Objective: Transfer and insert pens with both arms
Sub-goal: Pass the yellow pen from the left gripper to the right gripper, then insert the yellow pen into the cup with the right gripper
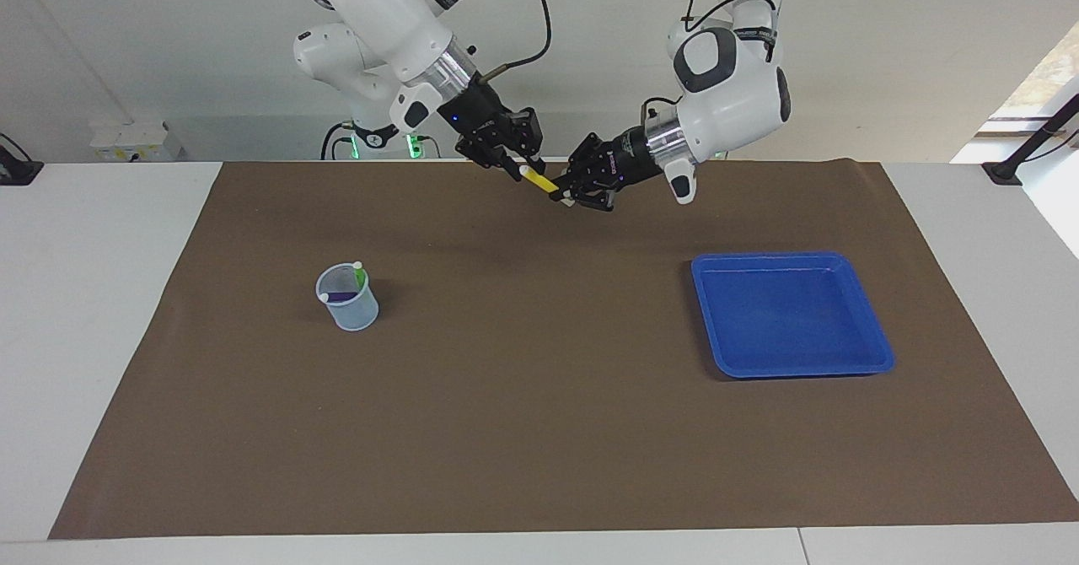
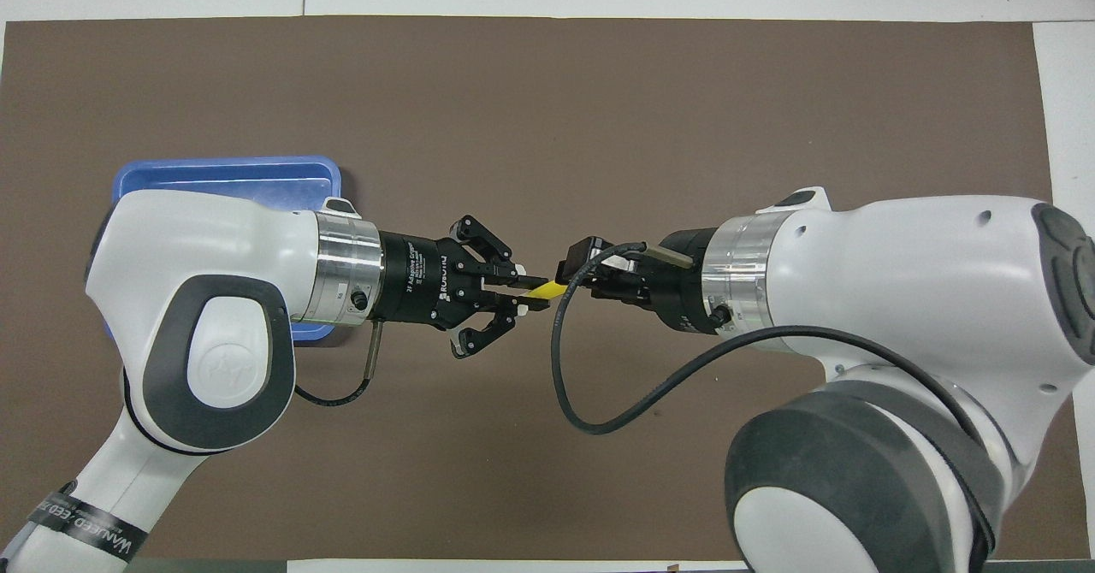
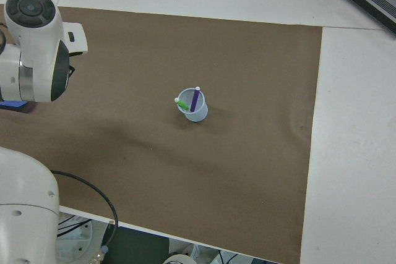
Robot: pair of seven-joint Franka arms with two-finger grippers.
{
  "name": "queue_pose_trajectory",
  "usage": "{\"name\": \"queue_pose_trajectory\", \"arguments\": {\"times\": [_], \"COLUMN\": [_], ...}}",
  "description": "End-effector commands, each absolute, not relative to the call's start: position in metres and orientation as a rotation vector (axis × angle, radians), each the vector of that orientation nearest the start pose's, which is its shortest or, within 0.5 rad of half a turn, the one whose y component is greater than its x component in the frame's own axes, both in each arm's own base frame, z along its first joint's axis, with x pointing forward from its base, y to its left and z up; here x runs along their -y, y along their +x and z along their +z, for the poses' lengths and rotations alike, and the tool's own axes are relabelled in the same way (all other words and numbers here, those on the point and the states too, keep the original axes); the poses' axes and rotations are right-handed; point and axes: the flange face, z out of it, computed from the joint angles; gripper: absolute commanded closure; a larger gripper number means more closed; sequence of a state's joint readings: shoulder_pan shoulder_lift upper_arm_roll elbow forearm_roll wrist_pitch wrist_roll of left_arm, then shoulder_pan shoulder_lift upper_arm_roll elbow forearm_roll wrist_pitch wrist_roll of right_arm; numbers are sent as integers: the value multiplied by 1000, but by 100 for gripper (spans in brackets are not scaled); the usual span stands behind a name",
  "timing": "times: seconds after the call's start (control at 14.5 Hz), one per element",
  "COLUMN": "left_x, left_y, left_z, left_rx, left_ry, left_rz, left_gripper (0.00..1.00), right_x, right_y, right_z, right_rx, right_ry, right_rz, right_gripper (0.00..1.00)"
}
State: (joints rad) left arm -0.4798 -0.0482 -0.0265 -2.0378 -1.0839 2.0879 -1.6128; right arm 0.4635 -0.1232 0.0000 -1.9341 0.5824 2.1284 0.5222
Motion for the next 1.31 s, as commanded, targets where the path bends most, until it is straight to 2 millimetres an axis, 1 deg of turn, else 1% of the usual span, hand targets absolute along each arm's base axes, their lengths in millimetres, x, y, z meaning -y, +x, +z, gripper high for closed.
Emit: {"name": "queue_pose_trajectory", "arguments": {"times": [0.0,0.14,0.21,0.48,0.55,0.62,0.69,0.76,0.83,0.89,1.03,1.17,1.24], "left_x": [306,305,305,305,305,305,305,305,305,303,296,278,273], "left_y": [461,461,461,462,462,462,463,462,462,464,469,476,478], "left_z": [499,500,500,500,500,500,500,501,501,501,500,496,496], "left_rx": [-1767,-1765,-1767,-1768,-1770,-1770,-1769,-1766,-1766,-1766,-1759,-1709,-1670], "left_ry": [1598,1596,1595,1588,1579,1578,1578,1581,1581,1581,1594,1723,1805], "left_rz": [-1036,-1036,-1034,-1030,-1034,-1033,-1031,-1028,-1028,-1022,-1006,-917,-887], "left_gripper": [100,100,100,100,100,100,82,4,0,0,0,0,0], "right_x": [-267,-267,-266,-264,-260,-253,-244,-229,-211,-193,-157,-125,-114], "right_y": [486,486,486,489,491,496,502,508,514,519,526,527,527], "right_z": [577,577,577,577,579,583,586,590,594,595,594,586,582], "right_rx": [-374,-375,-377,-377,-378,-376,-334,-271,-189,-101,165,464,624], "right_ry": [-2477,-2476,-2477,-2483,-2484,-2492,-2516,-2536,-2571,-2624,-2746,-2828,-2877], "right_rz": [-40,-39,-38,-21,-13,-5,19,37,46,43,34,20,9], "right_gripper": [63,89,100,100,100,100,100,100,100,100,100,100,100]}}
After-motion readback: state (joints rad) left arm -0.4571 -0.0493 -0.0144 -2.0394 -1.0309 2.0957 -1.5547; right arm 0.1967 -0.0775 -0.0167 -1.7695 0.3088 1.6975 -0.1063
